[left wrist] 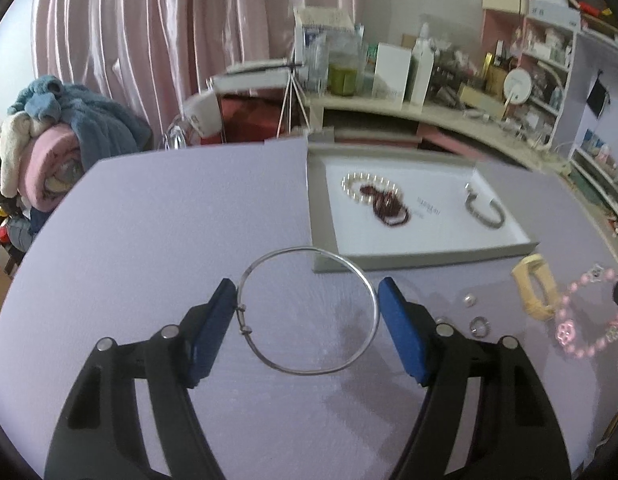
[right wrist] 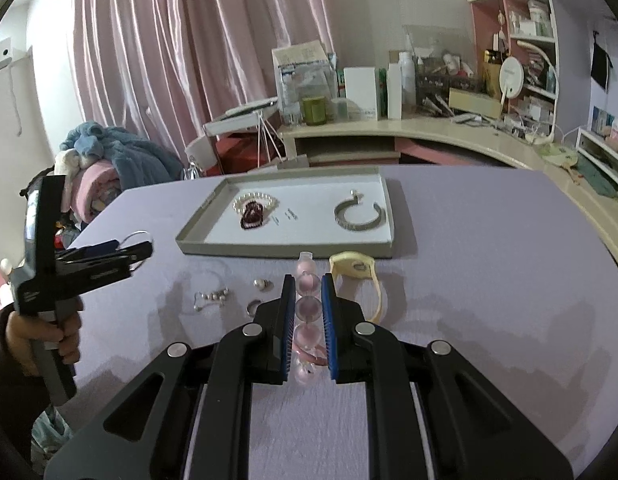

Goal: Organize jewelry
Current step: 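Close the left tool on the silver bangle while the right tool holds the pink bracelet, then carry the pink bracelet and silver bangle into the tray and open both tools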

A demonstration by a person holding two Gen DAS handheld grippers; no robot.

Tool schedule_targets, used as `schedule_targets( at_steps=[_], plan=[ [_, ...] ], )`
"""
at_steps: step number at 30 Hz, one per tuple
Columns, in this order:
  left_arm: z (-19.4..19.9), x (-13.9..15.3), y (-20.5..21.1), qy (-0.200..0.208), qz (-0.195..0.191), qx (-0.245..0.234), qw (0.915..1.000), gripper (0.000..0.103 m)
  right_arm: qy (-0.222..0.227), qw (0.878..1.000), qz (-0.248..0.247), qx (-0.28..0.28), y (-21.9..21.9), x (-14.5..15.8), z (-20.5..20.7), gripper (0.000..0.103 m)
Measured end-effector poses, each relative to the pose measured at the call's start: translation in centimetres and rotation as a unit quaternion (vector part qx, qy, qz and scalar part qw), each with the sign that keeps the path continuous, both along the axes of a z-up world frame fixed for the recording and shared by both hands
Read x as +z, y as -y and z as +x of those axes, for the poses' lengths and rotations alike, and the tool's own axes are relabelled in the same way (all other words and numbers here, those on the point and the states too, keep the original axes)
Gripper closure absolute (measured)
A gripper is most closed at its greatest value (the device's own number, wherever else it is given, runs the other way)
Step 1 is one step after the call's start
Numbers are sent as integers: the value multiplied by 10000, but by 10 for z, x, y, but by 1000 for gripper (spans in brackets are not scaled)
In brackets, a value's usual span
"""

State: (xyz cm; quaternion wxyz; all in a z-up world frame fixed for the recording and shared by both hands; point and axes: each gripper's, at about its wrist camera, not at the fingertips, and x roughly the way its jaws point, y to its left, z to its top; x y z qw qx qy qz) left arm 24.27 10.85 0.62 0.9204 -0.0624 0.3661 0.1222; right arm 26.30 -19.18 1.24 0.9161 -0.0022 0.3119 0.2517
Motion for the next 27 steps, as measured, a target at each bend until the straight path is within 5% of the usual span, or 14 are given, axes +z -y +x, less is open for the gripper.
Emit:
schedule_targets(
  at_steps=[18,27],
  plan=[
    [-21,42,10,509,-56,-285,9983,30,253,9996,-75,-71,-7,18,10,89],
    [-9,46,13,719,-145,-461,9962,30,-46,9998,188,-24,-27,31,72,89]
  ],
)
